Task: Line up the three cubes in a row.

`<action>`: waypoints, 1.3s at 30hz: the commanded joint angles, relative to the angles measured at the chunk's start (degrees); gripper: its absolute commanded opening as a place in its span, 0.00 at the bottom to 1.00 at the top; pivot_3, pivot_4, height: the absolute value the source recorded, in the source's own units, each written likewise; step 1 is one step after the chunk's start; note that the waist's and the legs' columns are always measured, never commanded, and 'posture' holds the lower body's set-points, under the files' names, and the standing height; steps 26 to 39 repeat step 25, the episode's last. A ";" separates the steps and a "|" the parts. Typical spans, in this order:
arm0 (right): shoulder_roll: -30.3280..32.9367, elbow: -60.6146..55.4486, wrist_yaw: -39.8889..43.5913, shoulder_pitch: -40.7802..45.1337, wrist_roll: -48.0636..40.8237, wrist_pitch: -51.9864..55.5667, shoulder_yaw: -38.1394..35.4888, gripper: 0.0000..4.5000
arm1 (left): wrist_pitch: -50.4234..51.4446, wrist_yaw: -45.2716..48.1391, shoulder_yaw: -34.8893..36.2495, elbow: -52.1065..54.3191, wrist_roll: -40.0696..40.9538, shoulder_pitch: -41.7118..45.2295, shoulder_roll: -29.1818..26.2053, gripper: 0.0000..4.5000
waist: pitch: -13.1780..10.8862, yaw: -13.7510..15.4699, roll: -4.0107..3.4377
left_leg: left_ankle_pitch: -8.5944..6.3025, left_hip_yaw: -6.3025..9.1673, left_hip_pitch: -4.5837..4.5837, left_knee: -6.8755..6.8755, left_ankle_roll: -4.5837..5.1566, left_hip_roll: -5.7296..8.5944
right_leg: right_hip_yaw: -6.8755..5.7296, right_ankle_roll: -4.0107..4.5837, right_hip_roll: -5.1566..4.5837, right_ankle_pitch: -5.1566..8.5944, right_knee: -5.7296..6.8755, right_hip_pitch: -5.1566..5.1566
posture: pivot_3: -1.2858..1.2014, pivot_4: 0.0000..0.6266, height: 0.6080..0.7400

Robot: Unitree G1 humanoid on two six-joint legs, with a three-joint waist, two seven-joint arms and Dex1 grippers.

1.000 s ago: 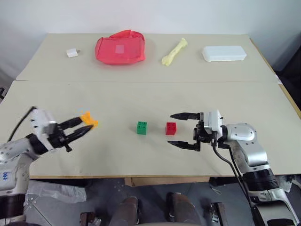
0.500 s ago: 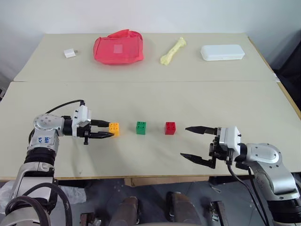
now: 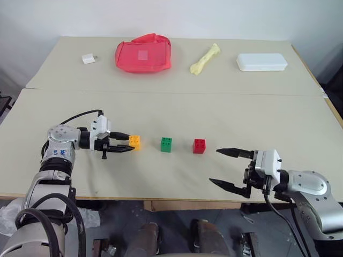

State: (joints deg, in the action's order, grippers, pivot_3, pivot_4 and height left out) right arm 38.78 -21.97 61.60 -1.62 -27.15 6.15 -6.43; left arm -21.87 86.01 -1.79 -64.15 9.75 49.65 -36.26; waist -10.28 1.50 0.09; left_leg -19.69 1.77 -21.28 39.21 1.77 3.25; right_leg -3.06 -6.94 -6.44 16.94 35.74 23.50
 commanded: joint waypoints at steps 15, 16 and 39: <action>3.30 14.36 10.26 17.57 -4.61 -1.37 -1.68 1.00 | 12.21 -6.42 15.96 36.77 12.73 -22.69 -10.62 0.99 | -0.06 -1.72 0.08 | -0.03 0.06 -0.02 -0.05 -0.08 -0.23 | 0.31 0.03 -0.21 0.01 -0.13 0.05 | 0.52 0.24 1.00; 3.82 15.42 11.82 19.10 -3.63 -2.33 -0.66 1.00 | 14.35 -7.47 16.40 39.73 13.14 -24.42 -11.21 0.99 | -0.06 -1.69 0.08 | -0.05 0.14 -0.02 -0.05 -0.11 -0.27 | 0.36 0.06 -0.21 0.02 -0.17 0.01 | 0.52 0.24 1.00; 3.86 23.50 16.41 25.35 1.59 -6.38 4.44 1.00 | 18.49 -10.21 16.12 44.04 13.52 -23.25 -12.05 0.99 | -0.06 -0.76 0.07 | -0.04 0.25 -0.04 -0.05 -0.16 -0.26 | 0.36 0.09 -0.19 0.04 -0.21 -0.04 | 0.52 0.24 1.00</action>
